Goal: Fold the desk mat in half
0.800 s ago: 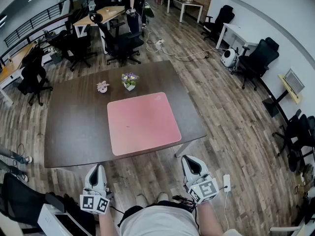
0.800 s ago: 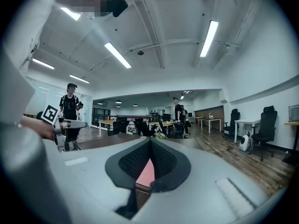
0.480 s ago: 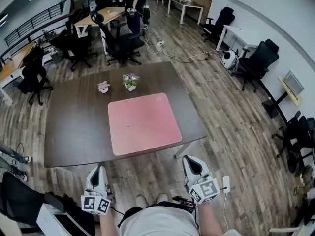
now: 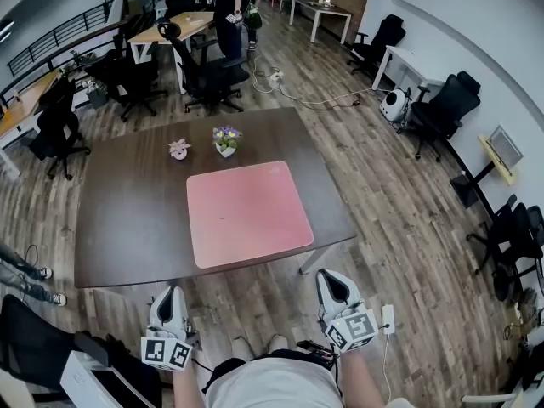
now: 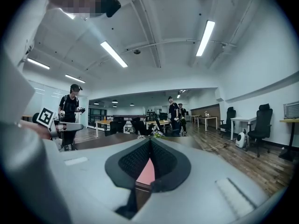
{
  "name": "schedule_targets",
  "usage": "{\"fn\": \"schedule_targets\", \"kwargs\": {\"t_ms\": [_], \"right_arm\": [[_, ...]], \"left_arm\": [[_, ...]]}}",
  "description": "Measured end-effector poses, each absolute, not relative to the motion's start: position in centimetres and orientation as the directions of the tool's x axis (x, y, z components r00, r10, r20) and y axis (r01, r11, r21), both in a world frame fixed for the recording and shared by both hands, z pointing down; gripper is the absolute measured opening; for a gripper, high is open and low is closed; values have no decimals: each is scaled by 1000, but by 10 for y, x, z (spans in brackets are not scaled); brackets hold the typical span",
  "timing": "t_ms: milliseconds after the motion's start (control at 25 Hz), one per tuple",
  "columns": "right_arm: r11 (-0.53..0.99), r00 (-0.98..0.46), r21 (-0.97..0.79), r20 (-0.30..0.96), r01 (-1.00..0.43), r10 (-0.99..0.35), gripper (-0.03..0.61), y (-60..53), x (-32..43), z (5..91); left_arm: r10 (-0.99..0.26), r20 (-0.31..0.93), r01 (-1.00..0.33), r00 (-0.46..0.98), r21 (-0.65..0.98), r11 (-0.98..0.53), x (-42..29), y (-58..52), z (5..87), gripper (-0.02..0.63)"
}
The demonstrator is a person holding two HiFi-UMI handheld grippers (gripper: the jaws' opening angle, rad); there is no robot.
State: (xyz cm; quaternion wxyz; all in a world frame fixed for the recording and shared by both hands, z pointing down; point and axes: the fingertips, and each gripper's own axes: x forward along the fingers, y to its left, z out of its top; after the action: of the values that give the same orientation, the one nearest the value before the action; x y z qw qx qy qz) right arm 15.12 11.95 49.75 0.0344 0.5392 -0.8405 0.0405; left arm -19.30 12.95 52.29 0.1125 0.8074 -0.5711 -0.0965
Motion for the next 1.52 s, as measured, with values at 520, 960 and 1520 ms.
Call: {"fn": "schedule_targets", "kwargs": {"t_ms": [520,960,1520], "right_arm": [[359,-367,-79,135,-930,-920,2,99,140,519],[312,-318,-61,147,-948,-937,2,89,109,517],[365,-367,-43,179,-930,-913,2,20,104,534]], "left_arm": [[-927,-44,-879,372,304,-367,-211,109,535,3],[-908,-46,-859,416,308,-409,-243,90,536,3],[-934,-14,-878,358,335,-341,-249,39,562,3]]}}
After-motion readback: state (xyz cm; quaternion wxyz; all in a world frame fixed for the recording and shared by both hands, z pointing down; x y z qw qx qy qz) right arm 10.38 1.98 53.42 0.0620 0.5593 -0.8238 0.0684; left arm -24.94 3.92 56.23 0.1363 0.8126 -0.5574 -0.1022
